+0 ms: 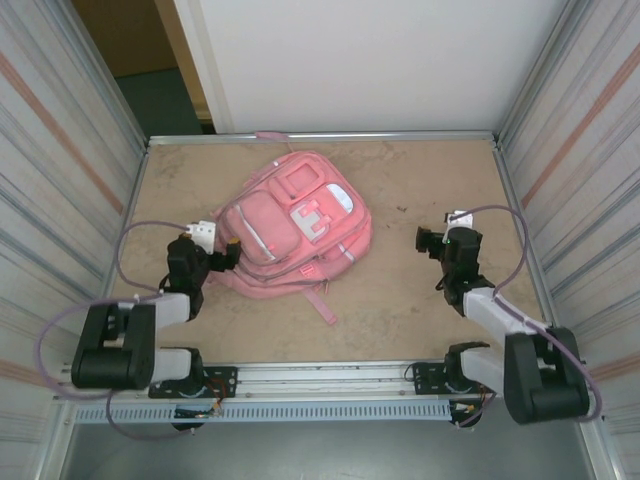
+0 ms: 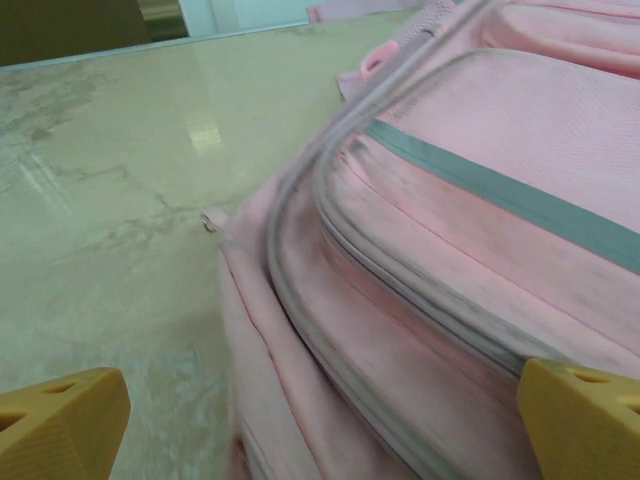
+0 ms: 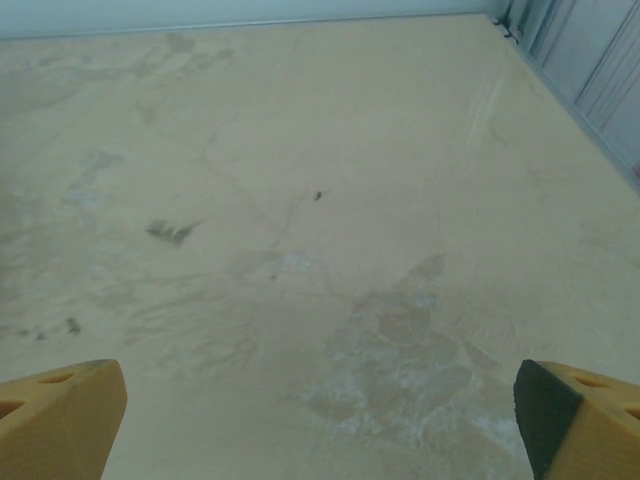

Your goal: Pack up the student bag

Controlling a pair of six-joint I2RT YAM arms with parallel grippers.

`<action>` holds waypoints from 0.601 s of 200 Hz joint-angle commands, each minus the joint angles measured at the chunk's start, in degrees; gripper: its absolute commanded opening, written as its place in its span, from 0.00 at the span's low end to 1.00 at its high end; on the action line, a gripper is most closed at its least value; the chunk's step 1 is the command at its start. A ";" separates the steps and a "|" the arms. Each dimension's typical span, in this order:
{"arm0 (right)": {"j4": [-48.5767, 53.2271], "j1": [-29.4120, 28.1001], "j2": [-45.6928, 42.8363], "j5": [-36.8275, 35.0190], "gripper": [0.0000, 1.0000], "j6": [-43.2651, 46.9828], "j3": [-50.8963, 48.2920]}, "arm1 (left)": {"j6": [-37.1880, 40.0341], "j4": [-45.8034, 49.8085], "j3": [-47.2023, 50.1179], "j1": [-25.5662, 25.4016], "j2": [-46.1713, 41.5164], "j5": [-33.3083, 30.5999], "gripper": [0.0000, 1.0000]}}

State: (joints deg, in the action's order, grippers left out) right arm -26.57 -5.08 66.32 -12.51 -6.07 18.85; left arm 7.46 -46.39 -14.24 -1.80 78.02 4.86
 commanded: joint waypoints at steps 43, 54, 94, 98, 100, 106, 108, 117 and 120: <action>-25.18 5.50 21.42 10.51 0.99 2.90 0.97 | -1.68 -0.36 -7.82 1.70 7.85 3.20 0.99; -23.04 6.33 22.94 11.15 0.99 2.22 3.29 | -2.74 -0.19 -9.49 2.09 9.37 2.64 0.99; -16.67 7.91 21.32 13.87 0.99 1.13 5.62 | -3.20 1.15 -9.51 2.17 8.78 1.76 0.99; -16.38 7.98 21.32 13.86 0.99 1.09 5.80 | -3.20 0.11 -9.29 2.23 8.91 1.90 0.99; -16.38 8.00 21.53 13.84 0.99 1.13 5.90 | -3.24 -0.05 -9.11 2.17 8.97 1.90 0.99; -16.65 7.96 21.75 13.87 0.99 1.11 5.95 | -3.18 0.93 -9.41 2.22 8.70 1.90 0.99; -16.58 7.98 21.55 13.88 0.99 1.11 5.94 | -3.16 1.45 -9.52 2.24 8.63 1.90 0.99; -16.51 7.94 21.58 13.87 0.99 1.11 5.89 | -3.16 0.91 -9.36 2.22 8.62 1.90 0.99; -16.56 8.04 21.79 13.99 0.99 1.18 5.99 | -3.16 0.99 -9.36 2.18 8.75 1.90 0.99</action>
State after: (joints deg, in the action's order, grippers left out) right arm -43.11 2.92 88.47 0.34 -4.43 24.03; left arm 4.73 -46.33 -22.83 0.16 86.72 6.44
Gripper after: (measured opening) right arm 0.987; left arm 0.986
